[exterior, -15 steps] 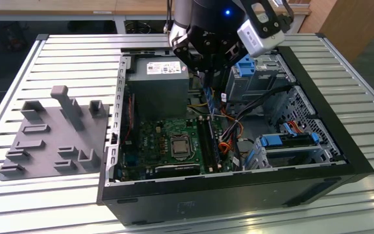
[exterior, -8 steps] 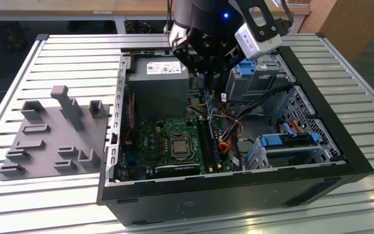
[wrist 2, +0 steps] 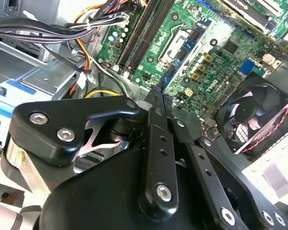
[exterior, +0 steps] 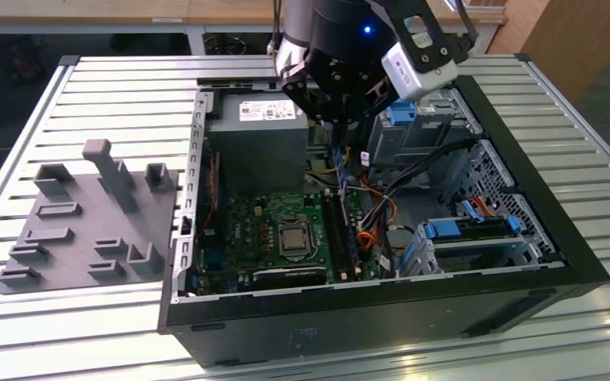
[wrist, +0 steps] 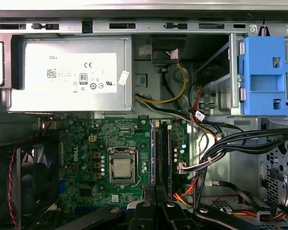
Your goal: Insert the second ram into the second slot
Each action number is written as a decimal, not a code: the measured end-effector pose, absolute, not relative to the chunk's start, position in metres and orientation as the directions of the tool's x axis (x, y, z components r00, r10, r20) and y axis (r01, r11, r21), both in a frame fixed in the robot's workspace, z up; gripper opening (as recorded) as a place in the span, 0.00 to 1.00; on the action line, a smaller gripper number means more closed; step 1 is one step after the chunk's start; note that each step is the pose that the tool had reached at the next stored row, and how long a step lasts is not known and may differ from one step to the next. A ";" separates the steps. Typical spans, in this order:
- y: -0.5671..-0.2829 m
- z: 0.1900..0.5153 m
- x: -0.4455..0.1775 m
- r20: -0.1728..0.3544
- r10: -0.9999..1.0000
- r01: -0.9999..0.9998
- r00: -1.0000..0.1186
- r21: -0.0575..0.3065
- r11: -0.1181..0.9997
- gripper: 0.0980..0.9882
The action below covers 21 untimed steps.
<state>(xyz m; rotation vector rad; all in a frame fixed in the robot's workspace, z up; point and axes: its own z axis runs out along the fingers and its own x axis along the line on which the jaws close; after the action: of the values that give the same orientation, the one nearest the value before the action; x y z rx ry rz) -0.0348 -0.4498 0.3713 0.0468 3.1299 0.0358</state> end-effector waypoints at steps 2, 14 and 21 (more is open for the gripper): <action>-0.450 0.371 -0.035 -0.011 0.030 0.030 -0.999 0.023 0.999 0.02; -0.450 0.368 -0.035 -0.008 0.030 0.030 -1.000 0.023 0.999 0.02; -0.450 0.365 -0.035 -0.009 0.030 0.030 -1.000 0.023 0.999 0.02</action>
<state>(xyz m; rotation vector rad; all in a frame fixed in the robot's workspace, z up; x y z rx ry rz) -0.0348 -0.4499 0.3645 0.0473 3.1321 0.0362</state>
